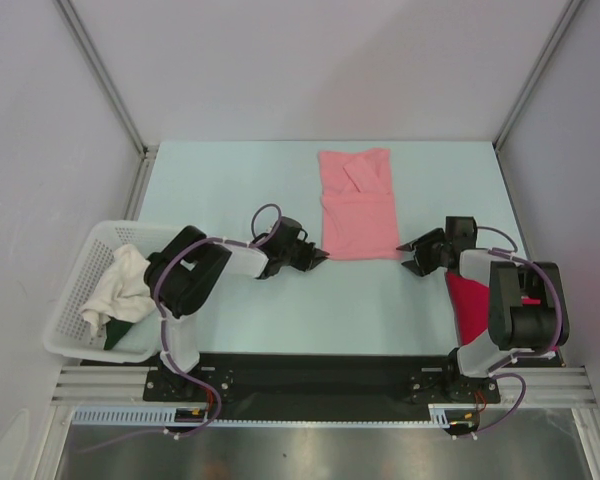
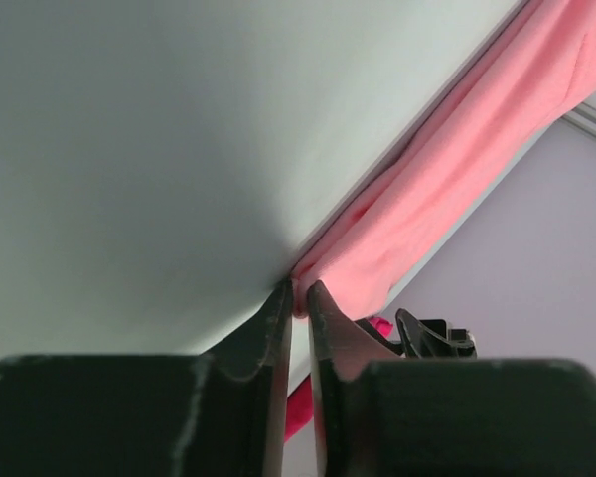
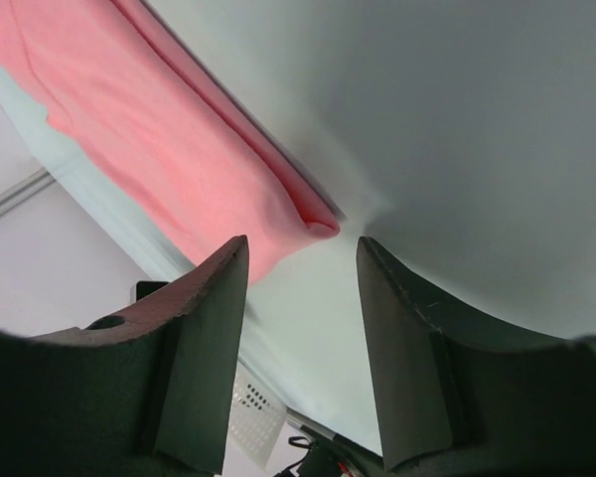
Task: Fold and stack the t-shirts
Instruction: Fold the tshirt
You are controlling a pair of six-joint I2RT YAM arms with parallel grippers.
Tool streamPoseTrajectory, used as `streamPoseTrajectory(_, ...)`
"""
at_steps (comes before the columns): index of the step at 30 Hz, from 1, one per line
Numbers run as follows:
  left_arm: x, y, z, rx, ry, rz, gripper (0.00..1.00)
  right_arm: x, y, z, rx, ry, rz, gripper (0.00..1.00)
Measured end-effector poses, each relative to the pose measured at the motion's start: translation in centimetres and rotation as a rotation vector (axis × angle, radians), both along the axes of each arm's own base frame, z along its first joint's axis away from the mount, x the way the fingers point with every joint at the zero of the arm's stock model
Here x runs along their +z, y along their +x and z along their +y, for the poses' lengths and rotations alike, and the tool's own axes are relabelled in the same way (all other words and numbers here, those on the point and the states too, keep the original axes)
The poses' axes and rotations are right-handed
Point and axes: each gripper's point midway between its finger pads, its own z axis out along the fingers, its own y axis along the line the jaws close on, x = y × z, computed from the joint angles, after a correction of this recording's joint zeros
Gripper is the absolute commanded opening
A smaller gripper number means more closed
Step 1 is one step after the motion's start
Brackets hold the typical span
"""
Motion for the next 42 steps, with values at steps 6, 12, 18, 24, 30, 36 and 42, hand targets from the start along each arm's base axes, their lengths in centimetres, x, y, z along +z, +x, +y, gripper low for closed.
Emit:
streamPoseTrajectory(6, 0.0, 0.2, -0.1, -0.013, -0.013, -0.006, 0.04, -0.6, 0.0, 0.1, 0.002, 0.004, 0.023, 0.46)
streamPoseTrajectory(12, 0.0, 0.2, -0.1, -0.03, -0.016, -0.008, 0.02, -0.7, 0.4, 0.2, 0.001, 0.013, 0.026, 0.43)
streamPoseTrajectory(18, 0.0, 0.2, -0.1, -0.041, -0.017, -0.015, 0.0, -1.1, 0.8, 0.2, -0.006, 0.021, 0.024, 0.25)
streamPoseTrajectory(24, 0.1, 0.3, -0.2, -0.07, -0.019, -0.034, 0.0, -1.7, 0.8, 0.4, 0.002, 0.032, 0.033, 0.0)
streamPoseTrajectory(30, 0.1, -0.2, 0.1, -0.093, -0.017, -0.061, 0.0, -1.1, -0.3, 0.2, 0.015, -0.003, 0.034, 0.0)
streamPoseTrajectory(36, 0.1, -3.0, 0.7, -0.117, -0.013, -0.053, 0.0, 0.6, -3.4, 0.3, 0.038, -0.027, 0.025, 0.0)
streamPoseTrajectory(42, 0.7, -8.0, 0.7, -0.182, -0.002, -0.05, 0.0, 1.6, -7.1, 0.5, 0.056, -0.036, 0.025, 0.0)
